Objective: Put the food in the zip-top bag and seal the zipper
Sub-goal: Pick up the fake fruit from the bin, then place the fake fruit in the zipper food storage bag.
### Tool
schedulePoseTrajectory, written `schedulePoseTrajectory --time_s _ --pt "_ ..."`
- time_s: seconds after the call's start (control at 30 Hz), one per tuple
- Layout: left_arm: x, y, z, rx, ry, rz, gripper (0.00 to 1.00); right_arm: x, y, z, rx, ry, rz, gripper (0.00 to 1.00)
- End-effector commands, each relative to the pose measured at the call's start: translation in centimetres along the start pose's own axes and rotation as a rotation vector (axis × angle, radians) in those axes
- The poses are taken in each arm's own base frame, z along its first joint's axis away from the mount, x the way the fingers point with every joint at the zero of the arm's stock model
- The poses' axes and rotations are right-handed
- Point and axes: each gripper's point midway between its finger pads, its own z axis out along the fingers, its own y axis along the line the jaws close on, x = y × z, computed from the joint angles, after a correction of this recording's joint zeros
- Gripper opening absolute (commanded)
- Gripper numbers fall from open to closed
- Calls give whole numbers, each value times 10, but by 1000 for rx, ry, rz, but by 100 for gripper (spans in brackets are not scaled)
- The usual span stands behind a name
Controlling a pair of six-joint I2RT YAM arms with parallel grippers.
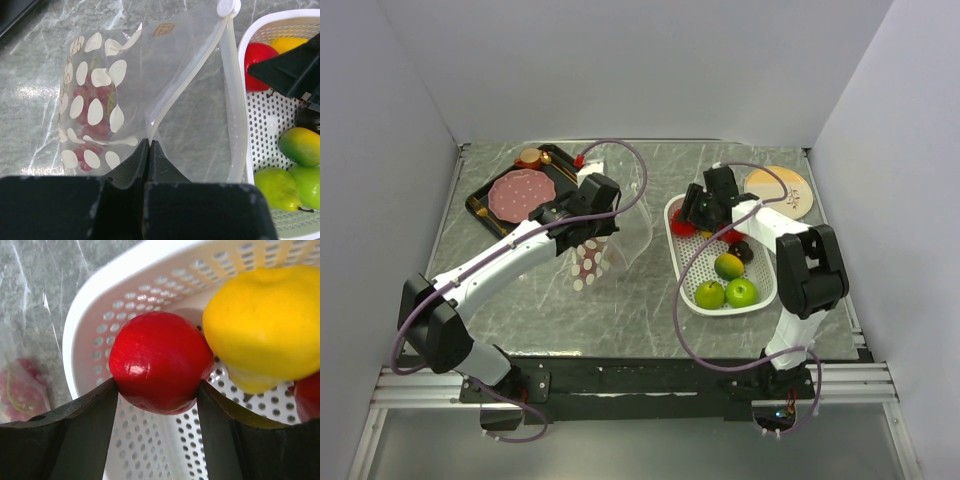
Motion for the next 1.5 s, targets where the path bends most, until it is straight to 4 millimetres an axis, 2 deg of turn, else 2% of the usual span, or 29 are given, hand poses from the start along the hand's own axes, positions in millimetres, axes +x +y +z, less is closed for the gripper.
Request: schedulePoseTrajectory --time_s 0.0,0.17,0.33,0.47,0.57,0.7,0.83,1.03,1.2,1.3,1.33,1.37,1.47 --pt "-12 -2 -6 22 -36 -5 1 -24 18 -38 -68 -117 -20 0" --pt "-8 -3 -4 23 -28 -8 1 -30 23 -65 -91 -164 -20 0" --pt "-9 -4 -3 29 -27 -9 1 -32 42 -99 -167 -206 -30 0" --pt "-8 -6 0 31 -22 -8 1 -32 77 -137 -315 -243 -59 0" --pt "-7 -6 2 30 -18 -8 1 -26 106 -157 -405 -251 -97 0" --pt "-7 -7 2 27 -17 -14 1 -12 138 -176 -482 -231 -146 0" --pt "-11 -7 1 25 -26 -18 1 3 157 -182 -537 -197 -182 0" --pt "-12 -10 -2 42 -28 -19 1 29 171 -168 -556 -112 -236 1" --pt "-15 -10 -6 49 -32 -26 1 40 174 -154 -554 -64 -241 10" --pt "-18 -11 -11 62 -47 -32 1 43 176 -149 -558 -42 -250 26" --pt "-19 -10 -12 61 -53 -37 1 43 177 -147 -559 -39 -251 42" --pt "-19 -9 -11 58 -59 -37 1 44 178 -146 -563 -35 -252 52" --pt "-20 -6 -12 47 -61 -38 1 42 178 -147 -559 -44 -257 56"
